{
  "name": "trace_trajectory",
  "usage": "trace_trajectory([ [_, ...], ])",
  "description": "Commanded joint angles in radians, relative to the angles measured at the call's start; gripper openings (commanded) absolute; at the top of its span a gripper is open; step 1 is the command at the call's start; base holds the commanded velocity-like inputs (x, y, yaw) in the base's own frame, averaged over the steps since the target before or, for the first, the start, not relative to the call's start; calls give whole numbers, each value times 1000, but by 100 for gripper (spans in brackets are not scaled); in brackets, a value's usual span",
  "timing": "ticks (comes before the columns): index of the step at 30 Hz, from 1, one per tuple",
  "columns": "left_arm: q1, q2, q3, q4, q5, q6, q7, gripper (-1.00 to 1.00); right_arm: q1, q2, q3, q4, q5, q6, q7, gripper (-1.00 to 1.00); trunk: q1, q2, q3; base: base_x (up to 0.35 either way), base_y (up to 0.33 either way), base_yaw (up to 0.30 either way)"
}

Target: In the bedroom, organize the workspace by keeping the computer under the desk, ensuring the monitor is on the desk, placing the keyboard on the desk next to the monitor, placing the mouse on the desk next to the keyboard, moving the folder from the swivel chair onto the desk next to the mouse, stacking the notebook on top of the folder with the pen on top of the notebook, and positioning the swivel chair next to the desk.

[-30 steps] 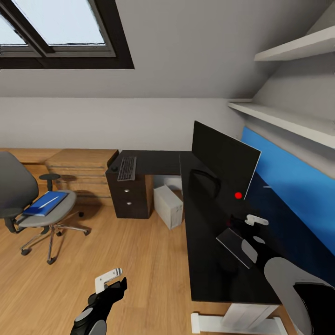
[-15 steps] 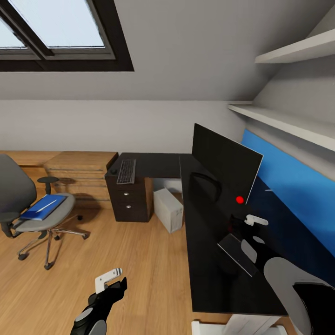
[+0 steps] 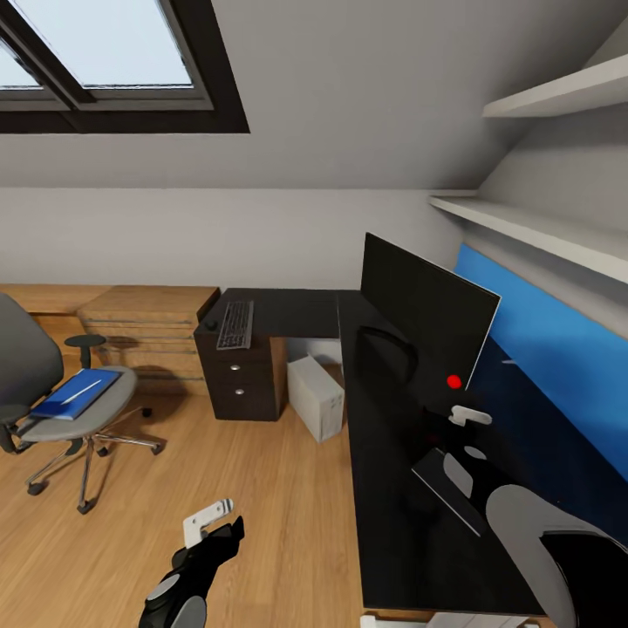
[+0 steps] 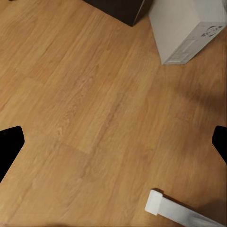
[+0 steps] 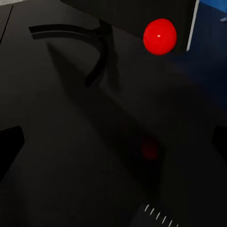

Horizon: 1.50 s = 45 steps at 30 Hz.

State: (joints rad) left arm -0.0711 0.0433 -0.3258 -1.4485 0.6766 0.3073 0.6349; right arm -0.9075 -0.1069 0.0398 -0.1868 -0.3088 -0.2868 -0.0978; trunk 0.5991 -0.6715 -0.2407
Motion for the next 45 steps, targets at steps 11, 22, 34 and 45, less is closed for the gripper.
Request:
trace_trajectory([
  [11,-1,-2,-7,-3,7,3,9,100,-1,-2,5,0,-14,-9,1,100,35,-64,-30,0,0,0],
  [22,-1,-2,-6,-3,9,3,9,100,-1,-3,4,0,-15,-10,4,100,77,-141,-64,0,0,0],
  [34,-1,-2,-7,-3,9,3,9,100,-1,-5,6,0,-16,30,-1,100,123,-225,-102,0,0,0],
  [45,-1,-2,-7,-3,8,3,9,100,-1,-7,6,1,-15,67,-2,100,165,-302,-136,0,0,0],
])
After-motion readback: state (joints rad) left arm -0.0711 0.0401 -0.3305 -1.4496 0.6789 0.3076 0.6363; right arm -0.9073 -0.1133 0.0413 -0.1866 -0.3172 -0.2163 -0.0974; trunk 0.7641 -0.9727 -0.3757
